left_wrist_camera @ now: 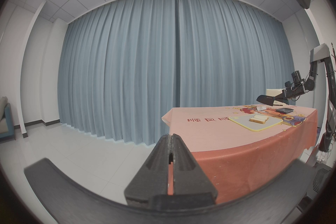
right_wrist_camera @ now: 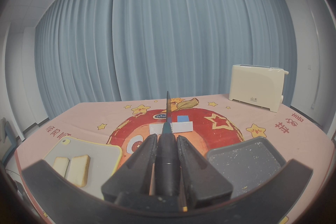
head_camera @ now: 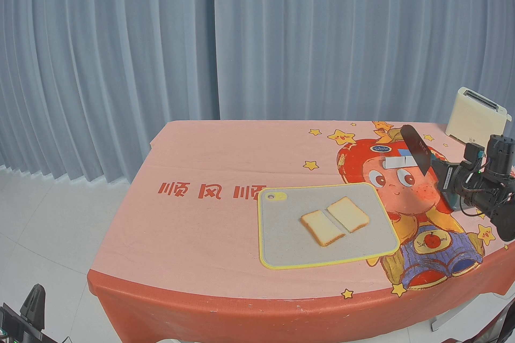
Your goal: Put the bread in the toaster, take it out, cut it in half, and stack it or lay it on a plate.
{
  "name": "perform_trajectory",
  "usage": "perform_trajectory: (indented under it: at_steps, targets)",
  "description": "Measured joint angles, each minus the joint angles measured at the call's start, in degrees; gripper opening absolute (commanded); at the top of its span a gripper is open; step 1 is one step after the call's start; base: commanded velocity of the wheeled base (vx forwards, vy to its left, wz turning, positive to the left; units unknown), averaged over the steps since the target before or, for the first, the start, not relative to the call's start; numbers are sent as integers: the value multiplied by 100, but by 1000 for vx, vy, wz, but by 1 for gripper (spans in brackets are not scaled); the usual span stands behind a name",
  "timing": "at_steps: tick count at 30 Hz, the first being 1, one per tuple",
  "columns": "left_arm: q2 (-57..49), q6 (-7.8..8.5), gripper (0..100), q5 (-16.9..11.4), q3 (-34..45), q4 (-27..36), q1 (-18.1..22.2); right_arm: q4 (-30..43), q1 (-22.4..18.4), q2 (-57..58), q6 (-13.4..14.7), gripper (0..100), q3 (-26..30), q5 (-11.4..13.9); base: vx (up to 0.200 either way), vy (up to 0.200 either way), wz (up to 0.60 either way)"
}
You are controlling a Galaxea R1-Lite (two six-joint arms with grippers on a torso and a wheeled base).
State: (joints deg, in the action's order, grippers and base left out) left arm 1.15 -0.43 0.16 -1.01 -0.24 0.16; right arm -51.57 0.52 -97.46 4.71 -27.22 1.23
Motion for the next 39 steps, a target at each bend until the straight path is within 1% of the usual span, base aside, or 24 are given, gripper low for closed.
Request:
perform_trajectory:
  at_steps: [39]
  targets:
    - [0,0,0,0,0,2,0,-7,51,-157,-30,0,93,-11,0,0,0]
